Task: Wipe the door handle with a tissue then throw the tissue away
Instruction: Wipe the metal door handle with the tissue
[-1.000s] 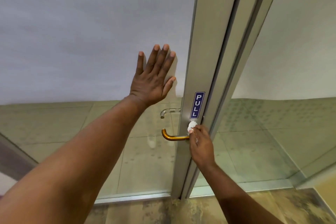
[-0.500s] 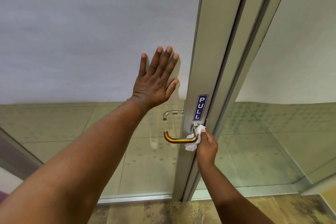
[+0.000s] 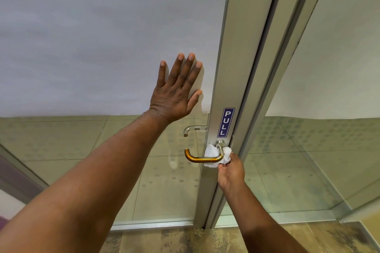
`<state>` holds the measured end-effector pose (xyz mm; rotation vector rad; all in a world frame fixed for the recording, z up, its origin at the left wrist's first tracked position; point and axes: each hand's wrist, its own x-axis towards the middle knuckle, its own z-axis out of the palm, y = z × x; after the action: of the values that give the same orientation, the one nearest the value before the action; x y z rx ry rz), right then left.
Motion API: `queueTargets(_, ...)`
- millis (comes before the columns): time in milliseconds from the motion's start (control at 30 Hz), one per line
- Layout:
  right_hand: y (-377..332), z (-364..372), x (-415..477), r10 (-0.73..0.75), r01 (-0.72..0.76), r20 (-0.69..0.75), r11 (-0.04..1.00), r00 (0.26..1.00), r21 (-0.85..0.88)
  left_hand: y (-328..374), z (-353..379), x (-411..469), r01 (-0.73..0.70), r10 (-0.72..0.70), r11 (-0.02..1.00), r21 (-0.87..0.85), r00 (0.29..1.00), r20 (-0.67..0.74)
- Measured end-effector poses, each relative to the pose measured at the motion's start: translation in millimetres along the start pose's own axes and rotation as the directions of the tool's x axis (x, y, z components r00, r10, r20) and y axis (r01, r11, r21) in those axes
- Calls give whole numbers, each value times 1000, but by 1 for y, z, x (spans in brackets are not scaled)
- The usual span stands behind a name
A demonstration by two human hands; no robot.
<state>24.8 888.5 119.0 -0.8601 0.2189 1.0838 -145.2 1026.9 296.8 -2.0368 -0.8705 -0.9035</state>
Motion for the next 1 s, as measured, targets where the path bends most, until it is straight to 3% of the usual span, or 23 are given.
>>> queueTargets(67, 0, 0, -1, -72, 69, -29, 993, 997, -90, 0, 0, -1, -2, 2, 1000, 3, 1000, -2)
queueTargets(133, 0, 1, -1, -202, 186, -19, 934, 979, -306, 0, 1, -1, -2, 2, 1000, 0, 1000, -5)
queueTargets(233, 2, 1, -3, -402, 371, 108, 666, 909, -647, 0, 1, -1, 1, -1, 1000, -3, 1000, -6)
queueTargets(300, 2, 1, -6, -499, 509, 257, 476, 828, -717, 0, 2, -1, 3, -3, 1000, -6, 1000, -7)
queueTargets(367, -1, 1, -9, -495, 577, 375, 357, 784, -735, 1, 2, -1, 3, -3, 1000, -5, 1000, -4)
queueTargets(500, -5, 0, -8, -432, 559, 487, 49, 759, -828, 0, 2, 0, 4, -4, 1000, -5, 1000, -3)
queueTargets(567, -8, 3, -8, -431, 554, 510, -27, 744, -832, 0, 2, 0, 5, -5, 1000, -4, 1000, -7)
queueTargets(633, -10, 5, -7, -436, 553, 501, -8, 748, -833, 0, 2, -1, 4, -4, 1000, -4, 1000, -8)
queueTargets(733, -9, 7, -6, -446, 522, 375, 271, 813, -809, 0, 2, -1, -1, 1, 1000, -10, 1000, 2)
queueTargets(900, -4, 9, -6, -470, 449, 214, 475, 856, -757, 0, 0, -1, -6, 6, 1000, -14, 1000, -8)
queueTargets(1000, -5, 11, -5, -352, 297, 50, 695, 934, -655, 1, -1, -1, -6, 6, 1000, -15, 1000, -4)
